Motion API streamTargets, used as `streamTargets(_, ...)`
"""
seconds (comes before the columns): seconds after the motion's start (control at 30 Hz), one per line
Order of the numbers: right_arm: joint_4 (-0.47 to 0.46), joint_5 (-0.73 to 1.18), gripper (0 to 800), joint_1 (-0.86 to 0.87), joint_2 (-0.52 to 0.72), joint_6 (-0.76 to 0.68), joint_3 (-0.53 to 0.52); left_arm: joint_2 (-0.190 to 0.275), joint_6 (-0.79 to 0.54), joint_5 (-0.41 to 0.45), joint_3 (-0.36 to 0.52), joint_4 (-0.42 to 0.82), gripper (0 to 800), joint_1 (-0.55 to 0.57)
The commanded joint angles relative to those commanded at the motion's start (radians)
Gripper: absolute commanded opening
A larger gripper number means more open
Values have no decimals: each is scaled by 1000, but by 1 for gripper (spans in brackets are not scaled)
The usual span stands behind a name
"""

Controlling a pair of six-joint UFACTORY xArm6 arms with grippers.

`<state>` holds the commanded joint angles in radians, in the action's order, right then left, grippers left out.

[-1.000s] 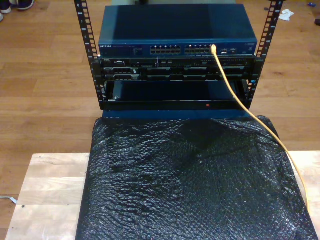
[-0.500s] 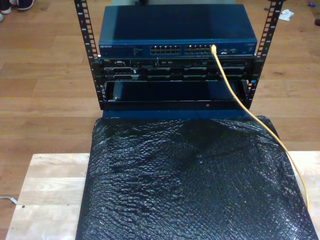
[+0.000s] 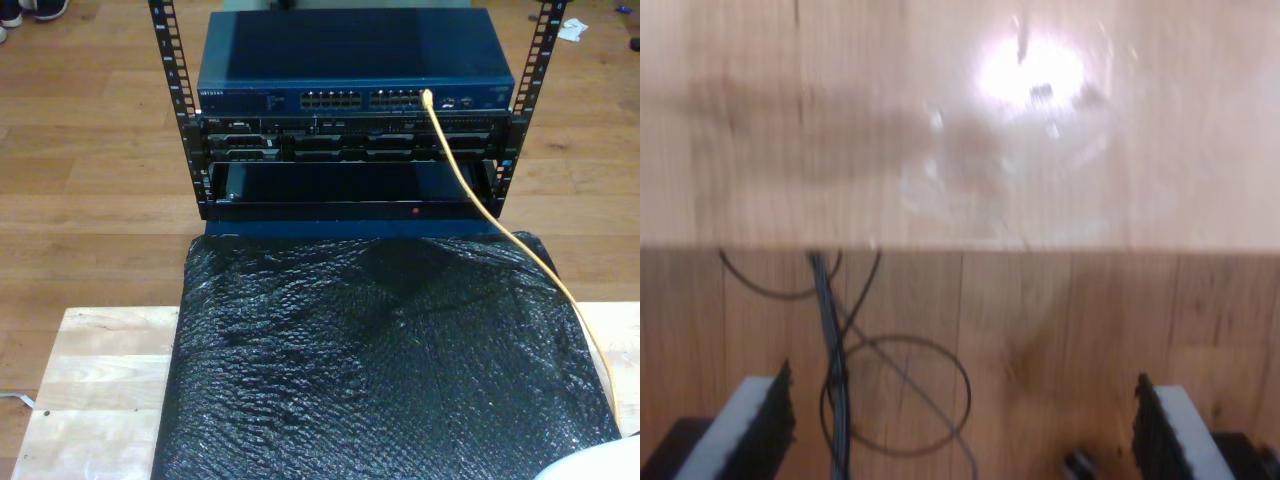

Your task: Grab the cable and plug it in

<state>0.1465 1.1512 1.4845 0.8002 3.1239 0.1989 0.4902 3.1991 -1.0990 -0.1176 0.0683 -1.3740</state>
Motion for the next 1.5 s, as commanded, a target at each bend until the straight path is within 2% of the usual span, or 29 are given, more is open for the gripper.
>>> streamTargets(0.2,0,-120,799,6,-2,29,-87,0,0,0,-2,0,800,0)
streamTargets(0.33,0,-135,799,3,3,34,-115,0,0,0,-2,0,800,0)
streamTargets(0.67,0,-186,799,6,-12,112,-158,0,0,0,-2,0,800,0)
streamTargets(1.07,2,-247,799,8,-106,189,-189,0,0,0,-2,0,800,0)
streamTargets(1.23,9,-336,800,35,-115,187,-232,0,0,0,-2,0,800,0)
streamTargets(1.5,9,-339,800,41,-114,187,-235,0,0,0,0,0,800,0)
